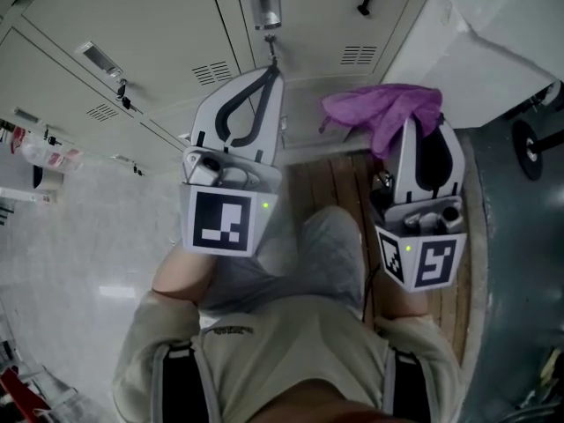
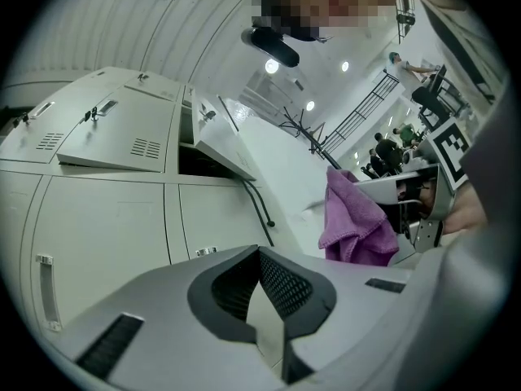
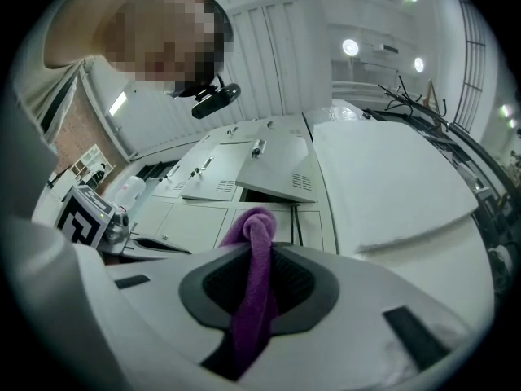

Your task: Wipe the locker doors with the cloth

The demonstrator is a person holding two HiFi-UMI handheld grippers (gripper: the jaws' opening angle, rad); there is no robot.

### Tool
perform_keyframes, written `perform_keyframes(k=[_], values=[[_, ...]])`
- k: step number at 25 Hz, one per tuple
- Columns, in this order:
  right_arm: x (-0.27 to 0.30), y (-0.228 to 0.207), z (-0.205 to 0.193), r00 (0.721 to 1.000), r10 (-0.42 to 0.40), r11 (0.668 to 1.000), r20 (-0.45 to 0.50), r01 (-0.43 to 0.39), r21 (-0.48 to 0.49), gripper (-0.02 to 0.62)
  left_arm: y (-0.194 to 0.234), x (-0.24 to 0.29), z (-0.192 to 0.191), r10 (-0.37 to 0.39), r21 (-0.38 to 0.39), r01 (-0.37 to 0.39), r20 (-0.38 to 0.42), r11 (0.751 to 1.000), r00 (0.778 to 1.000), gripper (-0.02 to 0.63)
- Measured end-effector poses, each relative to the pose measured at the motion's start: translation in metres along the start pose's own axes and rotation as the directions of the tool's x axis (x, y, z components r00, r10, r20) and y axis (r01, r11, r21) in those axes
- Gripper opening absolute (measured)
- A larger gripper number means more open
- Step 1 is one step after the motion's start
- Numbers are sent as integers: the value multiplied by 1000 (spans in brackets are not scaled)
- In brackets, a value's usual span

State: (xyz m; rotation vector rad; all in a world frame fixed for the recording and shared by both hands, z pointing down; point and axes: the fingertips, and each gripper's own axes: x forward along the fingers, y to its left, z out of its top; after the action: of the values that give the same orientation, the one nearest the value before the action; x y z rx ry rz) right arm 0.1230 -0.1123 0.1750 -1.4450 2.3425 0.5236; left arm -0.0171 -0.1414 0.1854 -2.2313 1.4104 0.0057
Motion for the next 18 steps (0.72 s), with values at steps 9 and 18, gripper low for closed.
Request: perform_keyframes(k=[9, 18], values=[[-2, -1, -6, 1000, 3, 1000, -24, -3, -1, 49, -3, 1, -5, -8, -4, 8, -13, 1000, 1000, 3], [-2, 0, -8, 999, 12, 1000, -32, -12, 5, 49, -6, 2, -8, -14, -11, 13, -28, 1000, 1000, 3]])
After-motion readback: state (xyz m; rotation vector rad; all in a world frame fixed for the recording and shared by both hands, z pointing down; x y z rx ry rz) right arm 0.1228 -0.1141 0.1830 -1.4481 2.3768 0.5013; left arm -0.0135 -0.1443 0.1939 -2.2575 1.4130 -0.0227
